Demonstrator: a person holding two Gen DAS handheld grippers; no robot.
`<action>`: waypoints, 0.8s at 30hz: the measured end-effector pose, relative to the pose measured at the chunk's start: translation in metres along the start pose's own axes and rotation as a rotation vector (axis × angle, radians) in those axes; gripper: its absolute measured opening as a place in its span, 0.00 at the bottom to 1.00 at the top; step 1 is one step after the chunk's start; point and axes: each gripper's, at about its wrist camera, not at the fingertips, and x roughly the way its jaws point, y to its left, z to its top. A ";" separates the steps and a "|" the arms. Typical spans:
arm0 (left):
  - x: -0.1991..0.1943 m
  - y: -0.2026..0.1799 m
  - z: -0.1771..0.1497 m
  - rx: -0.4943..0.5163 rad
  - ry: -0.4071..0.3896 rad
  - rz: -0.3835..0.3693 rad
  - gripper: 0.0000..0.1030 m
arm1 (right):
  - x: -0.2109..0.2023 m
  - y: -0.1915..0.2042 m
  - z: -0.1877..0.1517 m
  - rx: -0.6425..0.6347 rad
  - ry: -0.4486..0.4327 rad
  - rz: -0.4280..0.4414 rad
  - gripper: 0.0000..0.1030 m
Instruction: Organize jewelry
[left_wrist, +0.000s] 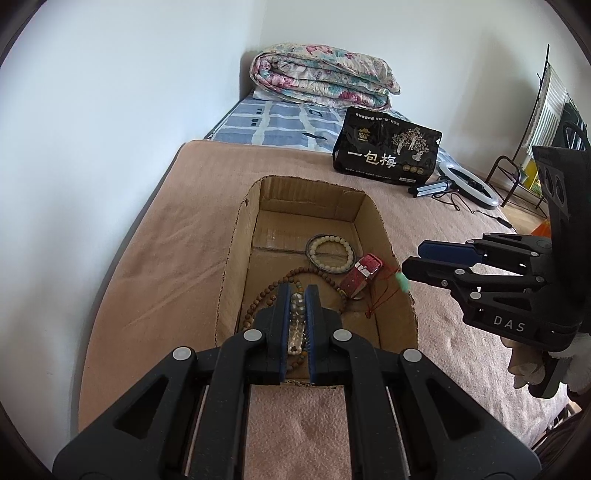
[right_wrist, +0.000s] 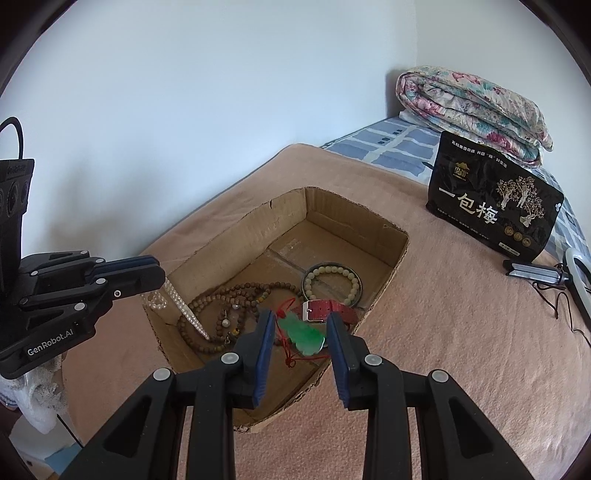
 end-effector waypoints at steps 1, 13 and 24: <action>0.000 0.000 0.000 0.000 0.000 -0.002 0.05 | 0.000 0.000 0.000 0.000 -0.001 0.000 0.30; -0.006 -0.003 0.000 0.022 -0.035 0.037 0.68 | -0.010 -0.002 0.001 0.016 -0.047 -0.067 0.89; -0.012 -0.004 -0.001 0.023 -0.044 0.045 0.72 | -0.020 -0.001 0.002 0.016 -0.068 -0.109 0.99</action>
